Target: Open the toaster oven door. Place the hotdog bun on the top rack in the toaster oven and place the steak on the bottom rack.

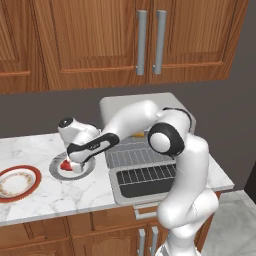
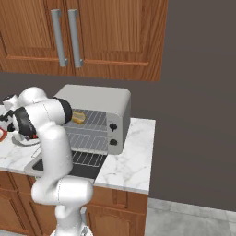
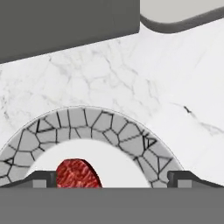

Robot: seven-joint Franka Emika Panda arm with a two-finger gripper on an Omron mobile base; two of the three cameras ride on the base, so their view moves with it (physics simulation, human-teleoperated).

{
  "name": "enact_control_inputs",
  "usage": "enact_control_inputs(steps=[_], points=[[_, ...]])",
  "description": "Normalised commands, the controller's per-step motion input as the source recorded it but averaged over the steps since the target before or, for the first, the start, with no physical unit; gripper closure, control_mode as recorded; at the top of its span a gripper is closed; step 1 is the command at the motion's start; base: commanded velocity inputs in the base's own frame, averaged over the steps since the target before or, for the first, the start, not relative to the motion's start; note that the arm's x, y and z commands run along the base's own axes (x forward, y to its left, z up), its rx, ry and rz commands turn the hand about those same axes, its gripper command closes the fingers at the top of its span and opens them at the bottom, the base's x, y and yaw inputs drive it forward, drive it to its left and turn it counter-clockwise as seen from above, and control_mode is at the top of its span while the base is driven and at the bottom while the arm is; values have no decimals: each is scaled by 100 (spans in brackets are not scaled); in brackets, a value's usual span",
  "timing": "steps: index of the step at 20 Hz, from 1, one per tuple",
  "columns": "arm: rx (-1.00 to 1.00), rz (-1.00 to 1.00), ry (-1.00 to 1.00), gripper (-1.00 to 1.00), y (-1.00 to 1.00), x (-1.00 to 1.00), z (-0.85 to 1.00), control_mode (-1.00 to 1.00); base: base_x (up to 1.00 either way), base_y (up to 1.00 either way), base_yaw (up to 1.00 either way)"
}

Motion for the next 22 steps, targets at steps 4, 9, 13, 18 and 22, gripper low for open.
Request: enact_control_inputs(steps=[4, 9, 13, 18, 22], points=[[-1, 0, 0, -100, 26, 33, -27, -100, 0, 0, 0], [-2, 0, 0, -100, 25, 40, -24, -100, 0, 0, 0], [0, 0, 0, -100, 12, 45, -21, -100, 0, 0, 0], [0, 0, 2, -100, 0, 28, -24, -100, 0, 0, 0], [0, 0, 3, -100, -17, 2, -27, -100, 0, 0, 0]])
